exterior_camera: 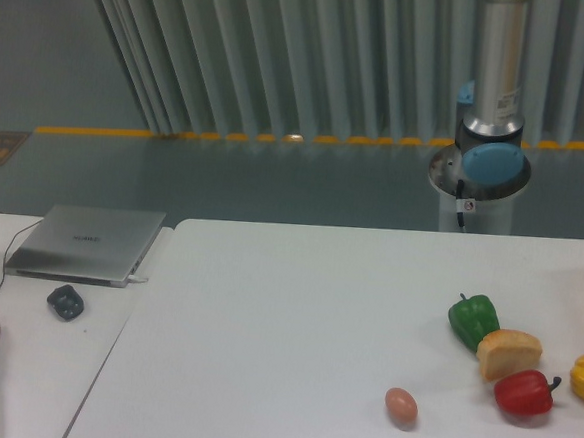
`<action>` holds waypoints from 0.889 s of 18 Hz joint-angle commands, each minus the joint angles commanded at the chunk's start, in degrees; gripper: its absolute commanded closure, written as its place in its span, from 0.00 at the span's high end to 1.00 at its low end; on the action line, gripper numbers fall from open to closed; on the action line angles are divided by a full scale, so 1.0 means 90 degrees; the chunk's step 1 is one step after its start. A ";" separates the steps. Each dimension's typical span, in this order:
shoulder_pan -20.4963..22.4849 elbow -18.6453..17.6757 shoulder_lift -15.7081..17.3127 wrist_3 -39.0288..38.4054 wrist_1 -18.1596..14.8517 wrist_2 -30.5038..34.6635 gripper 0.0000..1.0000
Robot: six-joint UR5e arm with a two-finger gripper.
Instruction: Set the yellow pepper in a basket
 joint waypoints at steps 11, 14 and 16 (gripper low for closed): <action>-0.1542 0.0216 0.0264 -0.0078 0.0058 -0.0468 1.00; -0.2099 0.0216 0.0264 -0.0078 0.0078 -0.0508 1.00; -0.2450 0.0216 0.0254 -0.0098 0.0088 -0.0508 1.00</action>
